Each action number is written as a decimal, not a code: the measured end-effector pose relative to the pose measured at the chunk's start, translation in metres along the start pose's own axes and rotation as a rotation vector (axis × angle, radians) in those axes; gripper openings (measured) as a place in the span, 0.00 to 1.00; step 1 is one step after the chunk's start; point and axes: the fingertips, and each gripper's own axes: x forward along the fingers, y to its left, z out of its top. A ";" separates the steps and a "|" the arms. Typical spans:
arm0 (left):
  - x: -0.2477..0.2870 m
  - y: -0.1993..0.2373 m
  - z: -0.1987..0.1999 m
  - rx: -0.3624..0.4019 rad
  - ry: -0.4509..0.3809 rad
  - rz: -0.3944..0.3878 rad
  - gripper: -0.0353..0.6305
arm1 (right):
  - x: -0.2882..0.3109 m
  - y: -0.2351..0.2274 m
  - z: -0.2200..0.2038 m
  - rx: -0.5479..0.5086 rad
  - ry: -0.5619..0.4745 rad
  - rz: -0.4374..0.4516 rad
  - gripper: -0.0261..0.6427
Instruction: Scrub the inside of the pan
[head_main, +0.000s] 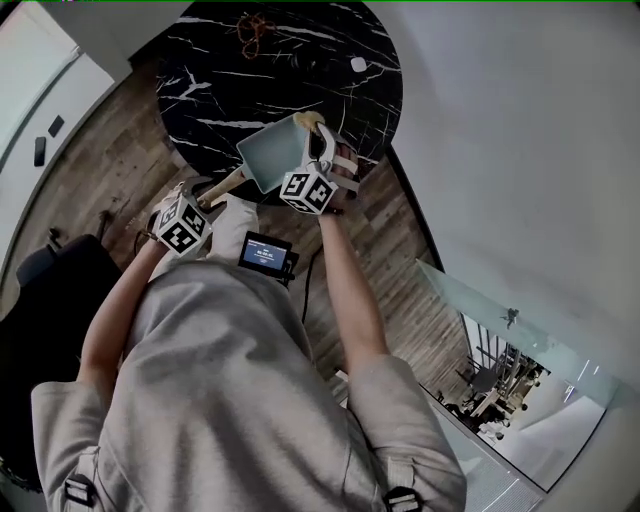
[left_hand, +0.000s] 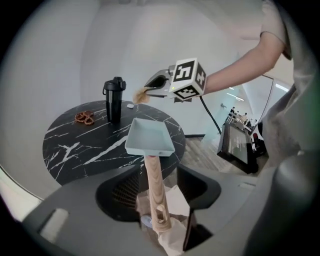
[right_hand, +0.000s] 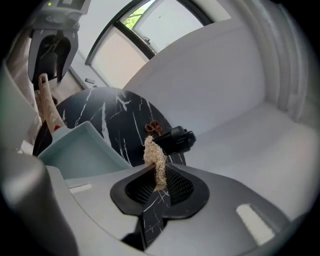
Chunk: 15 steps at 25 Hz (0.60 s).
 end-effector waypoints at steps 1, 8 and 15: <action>0.004 -0.002 -0.005 0.008 0.018 -0.003 0.36 | 0.008 0.011 -0.006 -0.025 0.018 0.016 0.13; 0.019 -0.002 -0.034 0.051 0.106 0.077 0.36 | 0.043 0.032 -0.027 -0.040 0.117 -0.072 0.13; 0.034 -0.008 -0.044 0.106 0.141 0.083 0.37 | 0.069 0.090 -0.030 -0.047 0.154 0.138 0.13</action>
